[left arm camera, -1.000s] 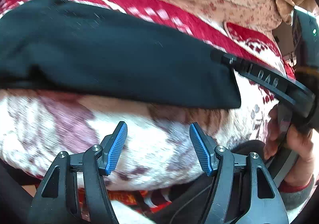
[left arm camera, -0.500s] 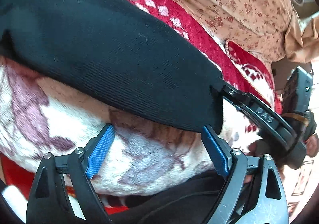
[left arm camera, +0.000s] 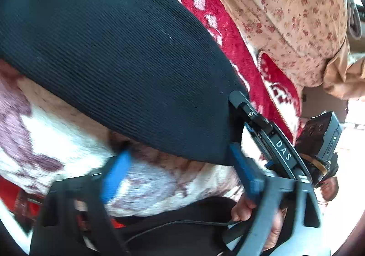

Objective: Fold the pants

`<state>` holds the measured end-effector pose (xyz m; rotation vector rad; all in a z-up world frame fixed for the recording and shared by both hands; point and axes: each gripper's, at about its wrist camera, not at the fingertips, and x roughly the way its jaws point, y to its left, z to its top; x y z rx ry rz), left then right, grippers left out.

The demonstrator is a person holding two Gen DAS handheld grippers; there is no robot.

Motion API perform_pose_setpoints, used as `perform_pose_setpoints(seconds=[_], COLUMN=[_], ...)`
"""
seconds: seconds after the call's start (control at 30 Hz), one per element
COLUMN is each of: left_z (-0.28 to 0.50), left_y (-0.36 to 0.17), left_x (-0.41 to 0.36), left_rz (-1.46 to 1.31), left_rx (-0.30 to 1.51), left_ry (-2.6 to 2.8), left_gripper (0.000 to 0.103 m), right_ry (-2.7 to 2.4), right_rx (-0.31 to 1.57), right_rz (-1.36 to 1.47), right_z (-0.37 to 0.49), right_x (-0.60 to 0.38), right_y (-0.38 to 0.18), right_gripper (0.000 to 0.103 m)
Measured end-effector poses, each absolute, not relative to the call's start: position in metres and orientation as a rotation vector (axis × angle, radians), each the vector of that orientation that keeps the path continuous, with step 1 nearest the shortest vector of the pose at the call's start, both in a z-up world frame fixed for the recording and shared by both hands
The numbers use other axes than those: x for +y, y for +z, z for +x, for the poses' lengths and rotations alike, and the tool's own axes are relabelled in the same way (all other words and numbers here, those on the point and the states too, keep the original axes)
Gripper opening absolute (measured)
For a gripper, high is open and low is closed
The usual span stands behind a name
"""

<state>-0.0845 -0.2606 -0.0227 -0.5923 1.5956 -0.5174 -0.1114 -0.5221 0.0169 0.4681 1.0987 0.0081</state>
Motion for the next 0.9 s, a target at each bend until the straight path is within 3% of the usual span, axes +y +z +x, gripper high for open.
perform_pose_setpoints(seconds=[0.03, 0.07, 0.37, 0.6, 0.77, 0.9], left_z=[-0.082, -0.081, -0.076, -0.053, -0.03, -0.014], left_y=[-0.021, -0.022, 0.012, 0.046, 0.049, 0.034], left_x=[-0.258, -0.256, -0.226, -0.153, -0.098, -0.061], left_rz=[-0.582, -0.581, -0.597, -0.608, -0.584, -0.576], left_rx=[1.588, 1.587, 1.524, 1.373, 1.29, 1.27], left_ry=[-0.534, -0.56, -0.677, -0.628, -0.538, -0.438], left_gripper=[0.033, 0.01, 0.01, 0.01, 0.011, 0.011], right_ry=[0.006, 0.011, 0.123, 0.287, 0.375, 0.44], right_rx=[1.088, 1.074, 0.891, 0.815, 0.852, 0.993], right_rz=[0.462, 0.457, 0.542, 0.486, 0.469, 0.496], right_z=[-0.112, -0.113, -0.128, -0.106, -0.069, -0.026], right_x=[-0.521, -0.519, -0.506, -0.436, -0.377, -0.322], right_y=[0.017, 0.018, 0.081, 0.133, 0.122, 0.069], right_gripper=[0.023, 0.019, 0.015, 0.014, 0.014, 0.013])
